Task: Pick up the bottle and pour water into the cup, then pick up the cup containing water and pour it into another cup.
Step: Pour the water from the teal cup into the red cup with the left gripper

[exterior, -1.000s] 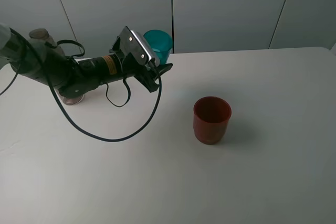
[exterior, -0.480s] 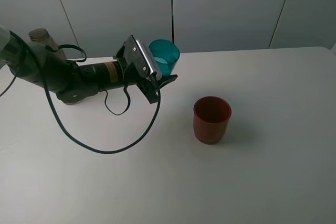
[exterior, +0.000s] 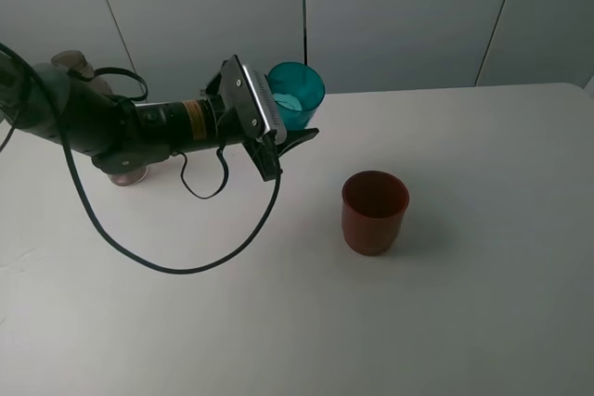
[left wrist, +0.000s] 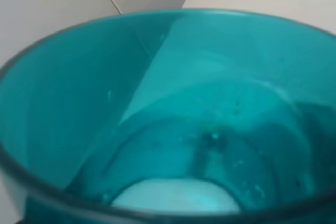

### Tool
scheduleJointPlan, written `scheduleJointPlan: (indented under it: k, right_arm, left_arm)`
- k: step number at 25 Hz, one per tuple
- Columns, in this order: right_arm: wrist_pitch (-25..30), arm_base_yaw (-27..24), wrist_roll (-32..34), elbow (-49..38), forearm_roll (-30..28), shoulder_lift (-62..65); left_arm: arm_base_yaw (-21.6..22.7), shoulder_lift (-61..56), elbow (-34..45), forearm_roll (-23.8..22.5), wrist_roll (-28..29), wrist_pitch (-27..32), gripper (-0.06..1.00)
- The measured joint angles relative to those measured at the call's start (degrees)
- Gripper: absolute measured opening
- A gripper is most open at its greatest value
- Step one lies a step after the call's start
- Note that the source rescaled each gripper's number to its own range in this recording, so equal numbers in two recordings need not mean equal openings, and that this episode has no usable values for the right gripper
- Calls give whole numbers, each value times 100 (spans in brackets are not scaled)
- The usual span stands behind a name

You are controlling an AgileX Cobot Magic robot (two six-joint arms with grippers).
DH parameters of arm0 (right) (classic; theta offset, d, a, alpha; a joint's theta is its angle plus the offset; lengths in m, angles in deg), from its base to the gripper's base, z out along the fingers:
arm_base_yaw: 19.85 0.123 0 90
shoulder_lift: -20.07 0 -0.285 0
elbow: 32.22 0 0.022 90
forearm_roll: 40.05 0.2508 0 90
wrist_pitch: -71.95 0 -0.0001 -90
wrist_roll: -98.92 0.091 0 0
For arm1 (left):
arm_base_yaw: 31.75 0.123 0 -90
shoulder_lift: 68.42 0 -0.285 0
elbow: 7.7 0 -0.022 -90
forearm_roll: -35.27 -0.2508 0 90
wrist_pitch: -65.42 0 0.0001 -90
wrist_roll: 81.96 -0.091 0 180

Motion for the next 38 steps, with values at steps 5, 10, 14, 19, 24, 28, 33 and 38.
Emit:
scheduleJointPlan:
  k: [5,10,14,19,24,28,33,38]
  right_arm:
    - [0,0,0,0,0,0]
    - [0,0,0,0,0,0]
    - [0,0,0,0,0,0]
    - [0,0,0,0,0,0]
    - [0,0,0,0,0,0]
    - [0,0,0,0,0,0]
    - [0,0,0,0,0,0]
    - [0,0,0,0,0,0]
  left_arm:
    - [-110,0,0,-143,-24,78,8]
    - [-231,-54,0,-308,-32,342,8]
    - [-367,-301,10,-383,-116,870,8]
    - [-431,-436,10,-470,-213,1010,8]
    - [-544,-448,10,-505,-399,1139,8]
    - [-667,-448,10,-505,-535,1281,8]
    - [-717,-448,10,-519,-671,1318,8]
    - [-819,-448,10,-509,-823,1547,8]
